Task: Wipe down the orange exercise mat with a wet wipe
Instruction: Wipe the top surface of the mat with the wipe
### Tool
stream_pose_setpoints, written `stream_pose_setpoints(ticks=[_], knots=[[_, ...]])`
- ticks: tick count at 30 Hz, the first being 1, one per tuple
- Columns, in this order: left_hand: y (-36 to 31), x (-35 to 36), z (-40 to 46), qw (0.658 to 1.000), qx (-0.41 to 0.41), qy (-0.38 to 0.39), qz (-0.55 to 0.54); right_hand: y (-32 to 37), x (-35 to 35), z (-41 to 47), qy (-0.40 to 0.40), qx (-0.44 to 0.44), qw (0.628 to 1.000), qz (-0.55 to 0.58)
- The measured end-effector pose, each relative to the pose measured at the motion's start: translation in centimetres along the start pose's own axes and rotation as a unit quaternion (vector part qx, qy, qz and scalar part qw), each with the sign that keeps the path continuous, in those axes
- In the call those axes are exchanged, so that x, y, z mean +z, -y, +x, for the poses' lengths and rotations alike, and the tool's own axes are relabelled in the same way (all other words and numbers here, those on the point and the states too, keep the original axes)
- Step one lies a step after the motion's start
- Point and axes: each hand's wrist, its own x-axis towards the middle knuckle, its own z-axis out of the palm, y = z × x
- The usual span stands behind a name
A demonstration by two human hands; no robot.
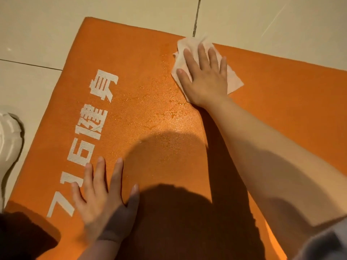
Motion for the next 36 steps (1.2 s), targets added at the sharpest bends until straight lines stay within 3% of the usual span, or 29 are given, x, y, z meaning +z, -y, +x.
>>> stream_pose_setpoints(ticks=[3, 8, 13, 16, 20, 24, 28, 33, 36], knots=[[-0.1, 0.1, -0.3, 1.000, -0.021, -0.003, -0.023, -4.7, -0.5, -1.5, -0.015, 0.053, 0.998, -0.012], [0.0, 0.2, -0.2, 0.999, -0.029, 0.010, -0.024, -14.6, -2.4, -6.0, -0.048, 0.271, 0.961, -0.002], [-0.1, 0.0, -0.2, 0.999, -0.042, 0.006, -0.022, -13.3, -2.0, -7.6, -0.049, 0.394, 0.917, 0.040], [-0.3, 0.1, -0.2, 0.999, -0.035, -0.005, -0.026, -7.9, -0.8, -5.9, -0.038, 0.336, 0.941, 0.006], [-0.1, 0.2, -0.4, 0.999, -0.022, -0.015, -0.030, 3.4, 2.0, -7.0, -0.013, 0.136, 0.990, -0.015], [0.0, 0.2, -0.4, 0.998, -0.020, -0.035, -0.037, 8.6, 3.8, -10.4, 0.014, 0.009, 1.000, 0.012], [-0.2, 0.1, -0.6, 0.998, -0.029, -0.032, -0.054, 3.0, 3.1, -11.9, -0.005, 0.038, 0.999, 0.020], [0.3, 0.2, -0.8, 0.997, -0.020, -0.017, -0.067, -7.8, 1.3, -16.1, -0.038, 0.221, 0.975, 0.014], [0.1, 0.1, -1.0, 0.997, -0.027, -0.004, -0.067, -10.5, 1.0, -19.4, -0.060, 0.303, 0.951, 0.035]])
